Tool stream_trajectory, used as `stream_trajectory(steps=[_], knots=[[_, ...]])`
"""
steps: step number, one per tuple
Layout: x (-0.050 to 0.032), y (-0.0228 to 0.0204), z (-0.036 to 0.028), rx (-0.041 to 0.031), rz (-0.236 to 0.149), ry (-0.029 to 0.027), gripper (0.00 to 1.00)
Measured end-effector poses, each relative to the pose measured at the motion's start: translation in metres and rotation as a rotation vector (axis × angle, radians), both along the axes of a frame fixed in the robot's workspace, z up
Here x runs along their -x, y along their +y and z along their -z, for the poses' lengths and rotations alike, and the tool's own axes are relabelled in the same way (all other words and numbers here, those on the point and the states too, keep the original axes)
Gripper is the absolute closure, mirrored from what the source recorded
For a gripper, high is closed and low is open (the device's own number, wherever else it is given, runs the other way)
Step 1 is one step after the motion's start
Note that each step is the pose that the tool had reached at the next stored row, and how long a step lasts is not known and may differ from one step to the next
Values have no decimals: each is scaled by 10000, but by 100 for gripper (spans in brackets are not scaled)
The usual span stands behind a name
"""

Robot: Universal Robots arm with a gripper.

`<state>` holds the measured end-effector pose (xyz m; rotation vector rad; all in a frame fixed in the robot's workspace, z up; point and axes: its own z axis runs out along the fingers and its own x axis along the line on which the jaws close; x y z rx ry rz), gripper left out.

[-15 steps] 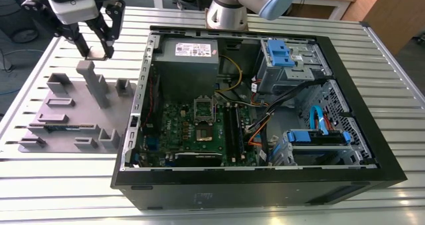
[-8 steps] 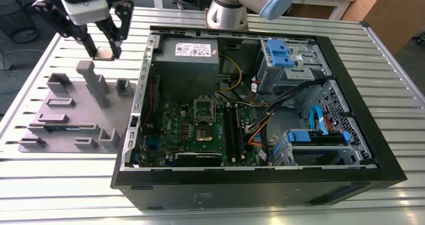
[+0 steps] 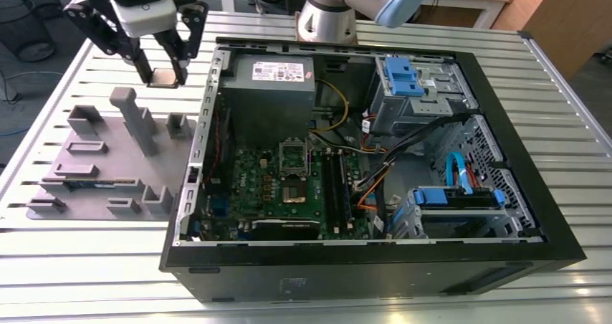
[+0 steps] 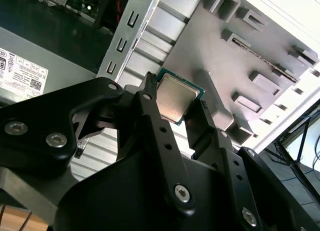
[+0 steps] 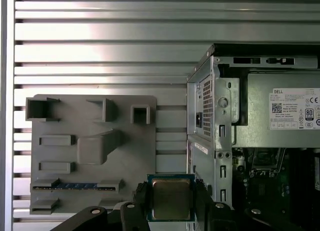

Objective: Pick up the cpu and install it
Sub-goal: 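Pick up the cpu and move it towards the insertion slot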

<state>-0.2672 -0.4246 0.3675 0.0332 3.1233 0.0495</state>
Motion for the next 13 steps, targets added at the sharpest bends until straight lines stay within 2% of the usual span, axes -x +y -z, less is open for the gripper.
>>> stream_trajectory(steps=[13], knots=[[-364,0,11,0,-1,0,53]])
